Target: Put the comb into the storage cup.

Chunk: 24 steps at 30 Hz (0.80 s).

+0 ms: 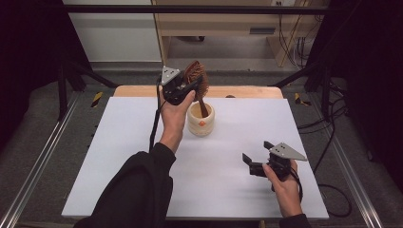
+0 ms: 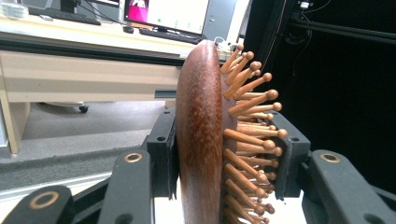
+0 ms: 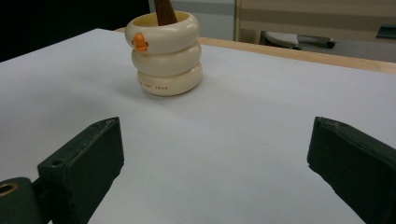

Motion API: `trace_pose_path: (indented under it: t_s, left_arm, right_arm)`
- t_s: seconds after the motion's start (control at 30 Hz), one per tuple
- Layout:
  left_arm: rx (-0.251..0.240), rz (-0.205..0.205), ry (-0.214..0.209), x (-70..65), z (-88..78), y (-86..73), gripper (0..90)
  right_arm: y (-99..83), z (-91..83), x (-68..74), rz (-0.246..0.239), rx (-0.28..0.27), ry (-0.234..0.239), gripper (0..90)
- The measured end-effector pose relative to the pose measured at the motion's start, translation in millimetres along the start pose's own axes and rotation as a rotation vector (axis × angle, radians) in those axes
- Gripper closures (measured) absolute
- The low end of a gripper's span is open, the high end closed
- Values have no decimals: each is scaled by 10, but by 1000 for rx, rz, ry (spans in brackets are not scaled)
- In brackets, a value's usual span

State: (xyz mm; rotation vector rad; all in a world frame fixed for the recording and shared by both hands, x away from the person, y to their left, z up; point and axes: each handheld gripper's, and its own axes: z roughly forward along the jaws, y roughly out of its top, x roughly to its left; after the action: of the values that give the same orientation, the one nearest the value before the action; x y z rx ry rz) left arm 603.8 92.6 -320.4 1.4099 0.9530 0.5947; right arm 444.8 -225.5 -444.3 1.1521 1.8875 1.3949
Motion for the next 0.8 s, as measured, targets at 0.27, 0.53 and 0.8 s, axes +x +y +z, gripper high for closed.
trace_pose_path:
  t_s: [0.27, 0.53, 0.8]
  left_arm:
    - [4, -10, -1, 14, 10, -43, 519]
    - [3, -13, -3, 23, 12, -64, 519]
    - [6, -21, -1, 44, 17, -99, 519]
  right_arm:
    - [-1, 2, 1, 1, -1, 2, 43]
    - [-3, 4, 3, -2, 2, 5, 43]
    - [-6, 10, 6, -1, 4, 4, 43]
